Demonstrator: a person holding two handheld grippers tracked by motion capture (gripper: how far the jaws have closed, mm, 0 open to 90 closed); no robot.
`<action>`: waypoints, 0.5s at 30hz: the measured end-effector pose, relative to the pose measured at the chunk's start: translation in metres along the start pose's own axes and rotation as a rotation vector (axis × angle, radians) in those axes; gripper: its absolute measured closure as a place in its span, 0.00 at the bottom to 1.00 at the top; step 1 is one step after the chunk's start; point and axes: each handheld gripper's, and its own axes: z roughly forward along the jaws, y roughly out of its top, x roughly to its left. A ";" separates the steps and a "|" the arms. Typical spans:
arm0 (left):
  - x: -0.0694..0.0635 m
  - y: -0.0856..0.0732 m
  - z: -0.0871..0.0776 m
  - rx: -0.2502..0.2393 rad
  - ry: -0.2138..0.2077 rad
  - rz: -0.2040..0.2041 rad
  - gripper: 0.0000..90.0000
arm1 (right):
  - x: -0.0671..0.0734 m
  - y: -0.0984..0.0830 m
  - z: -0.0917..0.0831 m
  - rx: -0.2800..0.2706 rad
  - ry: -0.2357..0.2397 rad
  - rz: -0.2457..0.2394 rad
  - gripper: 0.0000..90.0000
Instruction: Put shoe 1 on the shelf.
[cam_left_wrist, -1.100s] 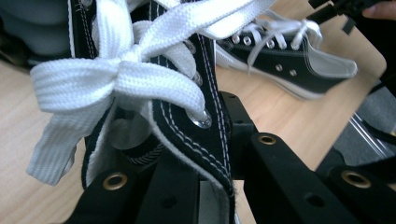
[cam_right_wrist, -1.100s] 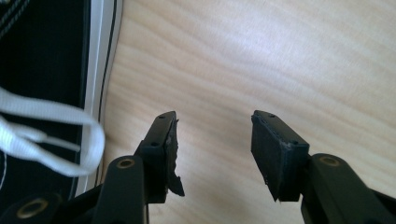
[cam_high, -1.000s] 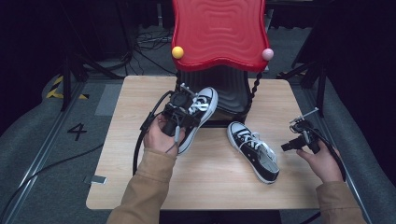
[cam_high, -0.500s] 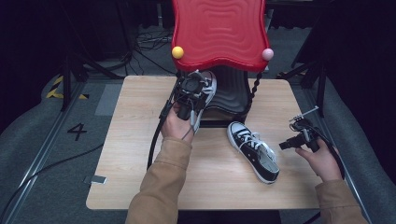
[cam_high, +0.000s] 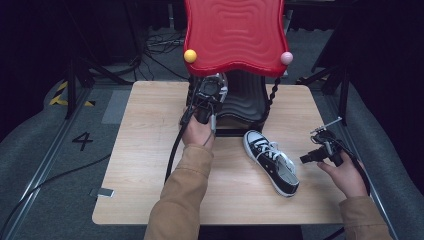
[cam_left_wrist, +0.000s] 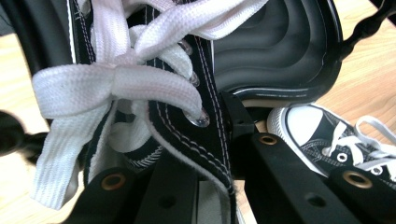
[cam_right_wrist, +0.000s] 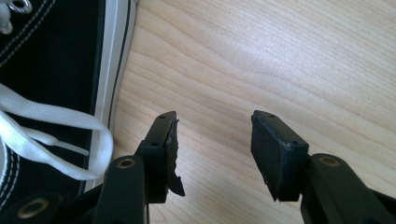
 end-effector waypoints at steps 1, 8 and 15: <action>-0.001 0.001 0.001 -0.003 0.003 0.000 0.95 | 0.000 -0.001 0.000 -0.001 0.001 -0.001 0.57; -0.013 0.008 0.009 -0.029 0.017 0.004 0.94 | -0.003 -0.009 -0.001 0.001 -0.006 0.009 0.57; -0.019 0.016 0.019 -0.043 0.048 0.013 0.94 | -0.005 -0.019 -0.002 0.006 -0.015 0.025 0.57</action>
